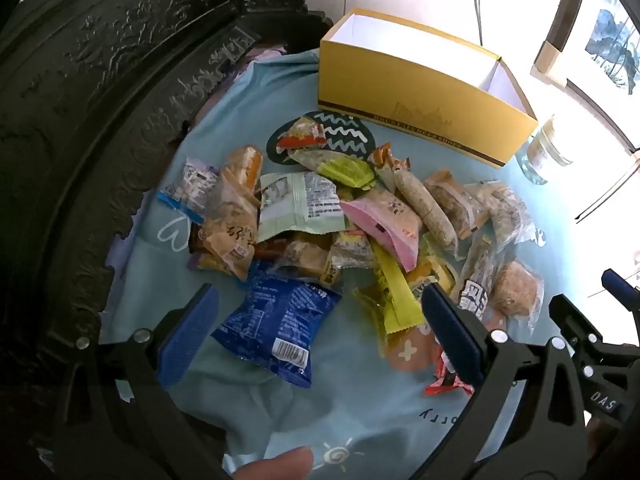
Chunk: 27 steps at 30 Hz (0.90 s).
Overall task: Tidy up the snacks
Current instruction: 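Move both tools down toward the snack heap on the cloth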
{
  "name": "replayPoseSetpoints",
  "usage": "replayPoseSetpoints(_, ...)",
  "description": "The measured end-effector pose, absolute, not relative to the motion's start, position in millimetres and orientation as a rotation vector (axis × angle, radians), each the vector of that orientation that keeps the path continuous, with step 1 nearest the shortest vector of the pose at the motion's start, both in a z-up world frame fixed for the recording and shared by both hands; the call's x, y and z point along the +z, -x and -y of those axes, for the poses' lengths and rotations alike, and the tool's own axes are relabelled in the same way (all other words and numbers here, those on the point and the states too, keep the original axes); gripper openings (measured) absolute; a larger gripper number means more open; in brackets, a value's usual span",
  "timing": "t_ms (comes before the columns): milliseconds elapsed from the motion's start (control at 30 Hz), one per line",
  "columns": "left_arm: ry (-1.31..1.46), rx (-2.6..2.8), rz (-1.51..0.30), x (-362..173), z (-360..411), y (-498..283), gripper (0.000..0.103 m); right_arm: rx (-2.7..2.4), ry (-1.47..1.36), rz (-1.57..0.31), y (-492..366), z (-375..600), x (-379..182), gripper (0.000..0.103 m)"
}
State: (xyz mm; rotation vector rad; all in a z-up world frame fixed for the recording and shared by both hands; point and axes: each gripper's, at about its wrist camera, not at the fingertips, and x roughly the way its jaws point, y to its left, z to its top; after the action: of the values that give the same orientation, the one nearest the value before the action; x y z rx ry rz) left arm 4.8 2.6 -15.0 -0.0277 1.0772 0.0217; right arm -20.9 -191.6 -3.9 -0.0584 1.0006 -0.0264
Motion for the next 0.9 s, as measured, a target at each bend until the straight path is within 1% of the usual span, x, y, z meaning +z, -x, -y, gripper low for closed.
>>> replayPoseSetpoints(233, 0.044, 0.016, -1.095, -27.9, -7.5, -11.0, 0.101, -0.011, 0.036, -1.008, 20.2, 205.1, -12.8, 0.102)
replayPoseSetpoints(533, 0.002, -0.011, -1.14, -45.0, -7.6, -25.0, 0.101, -0.015, -0.019, -1.037, 9.4, 230.2, -26.0, 0.102)
replayPoseSetpoints(767, 0.027, 0.038, -1.187, -63.0, -32.2, -29.3, 0.101, -0.039, -0.031, -1.121, -1.9, 248.2, -55.5, 0.102)
replayPoseSetpoints(900, 0.058, 0.072, -1.215, -73.1, -46.1, -28.7, 0.101, -0.036, 0.044, -1.155, -13.1, 236.9, -76.8, 0.102)
